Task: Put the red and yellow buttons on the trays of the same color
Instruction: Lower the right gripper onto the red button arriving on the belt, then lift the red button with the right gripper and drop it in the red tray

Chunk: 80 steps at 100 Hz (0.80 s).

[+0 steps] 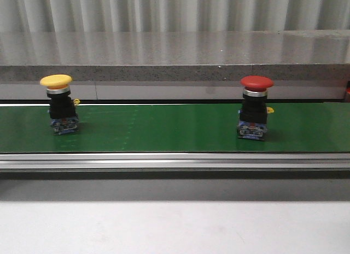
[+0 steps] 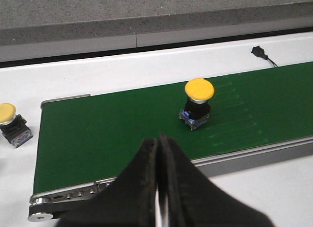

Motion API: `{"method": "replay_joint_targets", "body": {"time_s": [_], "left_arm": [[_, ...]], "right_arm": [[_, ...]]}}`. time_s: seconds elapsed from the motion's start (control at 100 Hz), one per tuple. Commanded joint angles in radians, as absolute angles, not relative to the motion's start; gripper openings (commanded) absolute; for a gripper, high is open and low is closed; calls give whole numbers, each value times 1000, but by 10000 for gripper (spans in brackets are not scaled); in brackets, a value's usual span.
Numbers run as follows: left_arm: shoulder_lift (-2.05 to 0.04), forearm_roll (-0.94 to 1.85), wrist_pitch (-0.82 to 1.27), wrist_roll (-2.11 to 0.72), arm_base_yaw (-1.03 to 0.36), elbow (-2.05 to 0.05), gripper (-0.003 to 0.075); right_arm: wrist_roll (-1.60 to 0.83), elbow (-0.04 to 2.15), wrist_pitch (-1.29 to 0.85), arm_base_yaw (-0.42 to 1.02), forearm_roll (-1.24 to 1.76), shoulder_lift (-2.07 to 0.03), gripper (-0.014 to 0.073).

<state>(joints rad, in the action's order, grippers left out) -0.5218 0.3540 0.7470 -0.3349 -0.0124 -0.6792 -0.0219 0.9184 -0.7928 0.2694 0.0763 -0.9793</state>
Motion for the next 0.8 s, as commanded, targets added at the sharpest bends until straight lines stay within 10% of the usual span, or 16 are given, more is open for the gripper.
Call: {"method": "replay_joint_targets", "body": {"time_s": [0.0, 0.79], "left_arm": [[-526, 381, 689, -337, -20, -706, -20], [-526, 381, 689, -337, -20, -706, -20]], "right_arm": [[-33, 1014, -810, 292, 110, -1053, 562], [-198, 1246, -904, 264, 166, -1526, 538]]}}
